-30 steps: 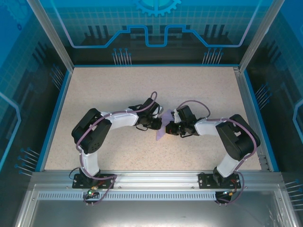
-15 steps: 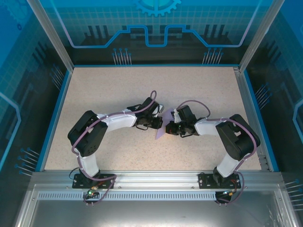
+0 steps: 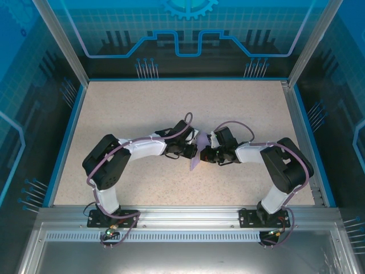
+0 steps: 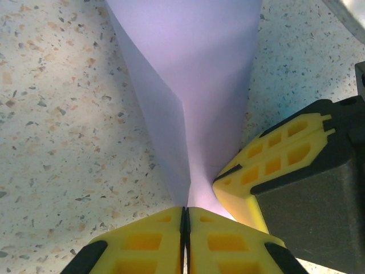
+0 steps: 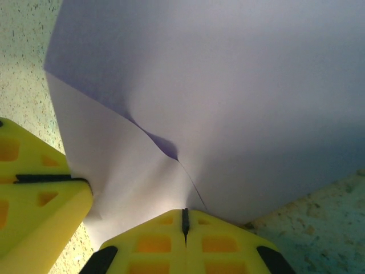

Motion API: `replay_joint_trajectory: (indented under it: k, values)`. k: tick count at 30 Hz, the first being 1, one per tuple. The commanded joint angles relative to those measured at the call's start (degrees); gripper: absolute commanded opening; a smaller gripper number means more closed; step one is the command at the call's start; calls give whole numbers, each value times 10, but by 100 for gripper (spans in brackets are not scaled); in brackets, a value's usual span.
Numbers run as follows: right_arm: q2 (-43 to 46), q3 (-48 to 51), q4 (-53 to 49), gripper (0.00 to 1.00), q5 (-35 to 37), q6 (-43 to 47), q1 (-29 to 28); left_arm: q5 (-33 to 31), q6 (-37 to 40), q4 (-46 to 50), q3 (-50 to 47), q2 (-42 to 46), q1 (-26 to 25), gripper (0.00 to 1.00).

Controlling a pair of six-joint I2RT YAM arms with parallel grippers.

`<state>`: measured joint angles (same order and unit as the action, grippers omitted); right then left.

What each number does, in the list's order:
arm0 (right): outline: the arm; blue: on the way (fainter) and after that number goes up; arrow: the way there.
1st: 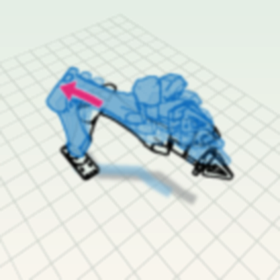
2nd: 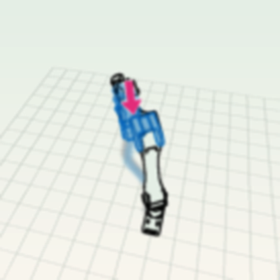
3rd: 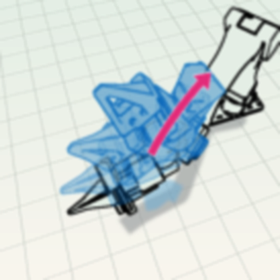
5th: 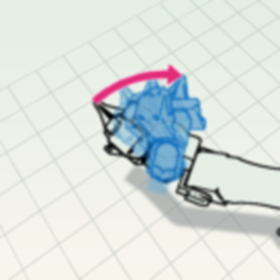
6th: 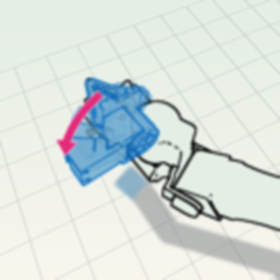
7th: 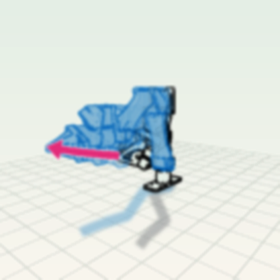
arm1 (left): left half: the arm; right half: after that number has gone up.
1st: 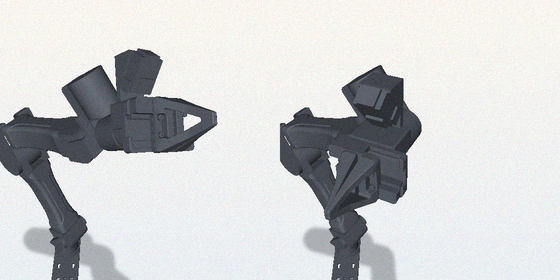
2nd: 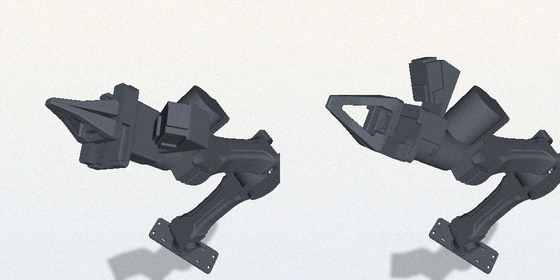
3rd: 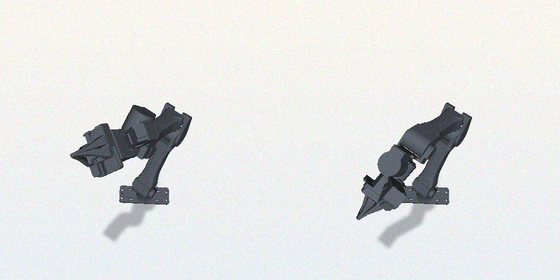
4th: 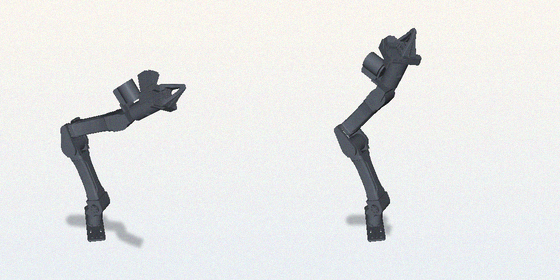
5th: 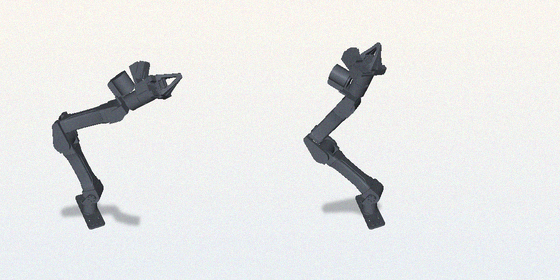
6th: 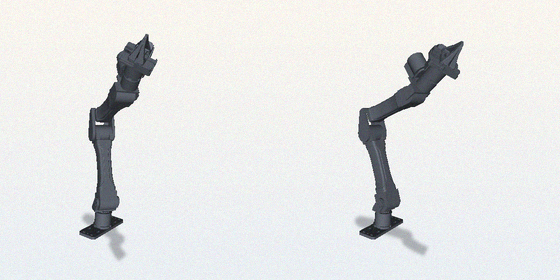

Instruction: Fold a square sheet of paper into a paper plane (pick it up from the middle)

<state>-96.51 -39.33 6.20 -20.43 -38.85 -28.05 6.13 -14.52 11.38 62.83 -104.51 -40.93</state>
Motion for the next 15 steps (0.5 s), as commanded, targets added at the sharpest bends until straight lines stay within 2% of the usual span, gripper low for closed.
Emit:
replay_joint_trajectory:
  k: [1,15]
  values:
    - [-10,10,2,2,-8,-4,8,-16,22,18,14,-5,-13,11]
    - [-11,29,36,2,-27,-13,20,-1,13,12,26,-23,-23,12]
